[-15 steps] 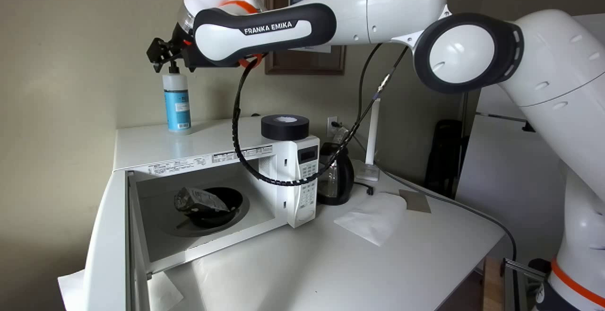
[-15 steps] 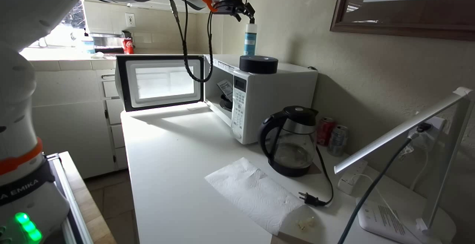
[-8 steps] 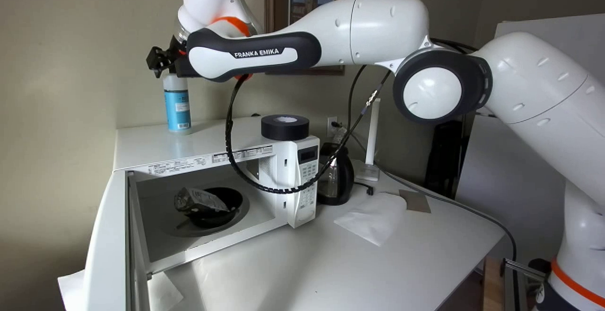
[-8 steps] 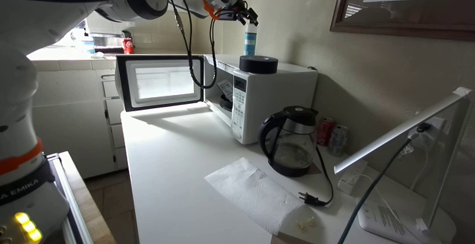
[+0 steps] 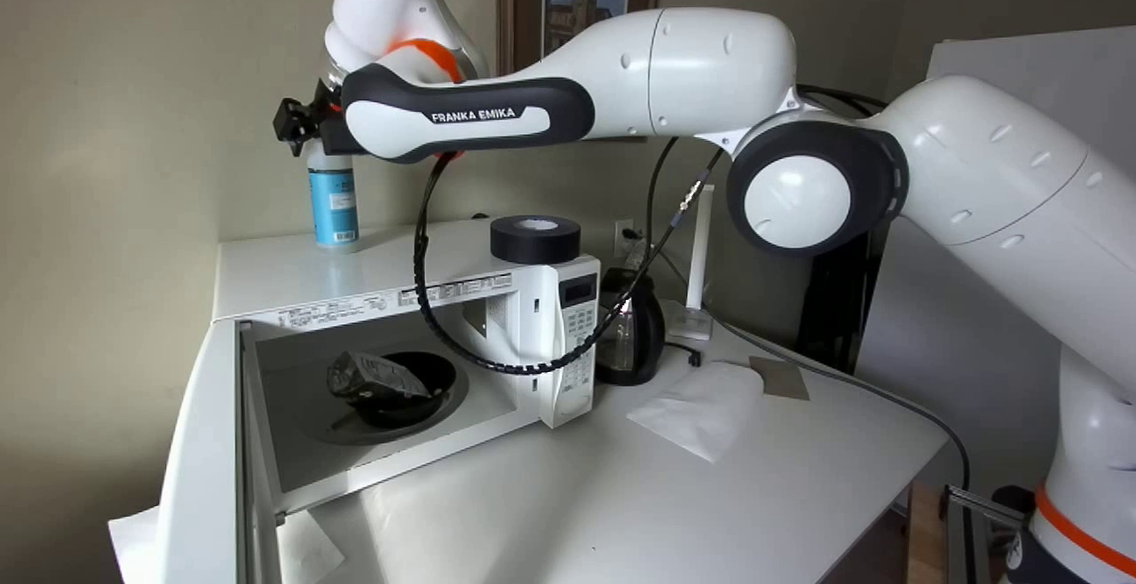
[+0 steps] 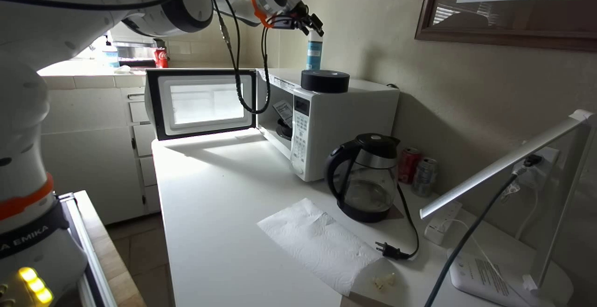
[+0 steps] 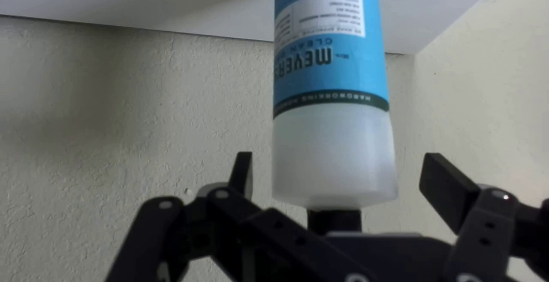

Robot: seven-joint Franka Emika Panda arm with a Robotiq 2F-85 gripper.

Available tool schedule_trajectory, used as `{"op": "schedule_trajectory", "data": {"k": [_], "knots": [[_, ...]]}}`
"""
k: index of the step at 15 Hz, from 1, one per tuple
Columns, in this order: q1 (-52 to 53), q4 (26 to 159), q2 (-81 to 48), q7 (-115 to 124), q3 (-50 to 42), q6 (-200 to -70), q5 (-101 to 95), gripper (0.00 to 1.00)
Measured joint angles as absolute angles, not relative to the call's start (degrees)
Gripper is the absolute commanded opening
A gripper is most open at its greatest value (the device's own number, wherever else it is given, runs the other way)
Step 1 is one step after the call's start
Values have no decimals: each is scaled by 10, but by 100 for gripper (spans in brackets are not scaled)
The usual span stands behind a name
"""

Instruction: Put the bottle on the counter

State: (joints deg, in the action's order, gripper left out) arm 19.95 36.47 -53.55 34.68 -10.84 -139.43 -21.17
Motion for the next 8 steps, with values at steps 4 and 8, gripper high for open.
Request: {"op": "schedule_trajectory", "data": {"k": [4,8], "knots": [[201,350,-547,358,-121,-1394,-212,56],[202,332,-560,359,-129,-1395,-212,43]]}}
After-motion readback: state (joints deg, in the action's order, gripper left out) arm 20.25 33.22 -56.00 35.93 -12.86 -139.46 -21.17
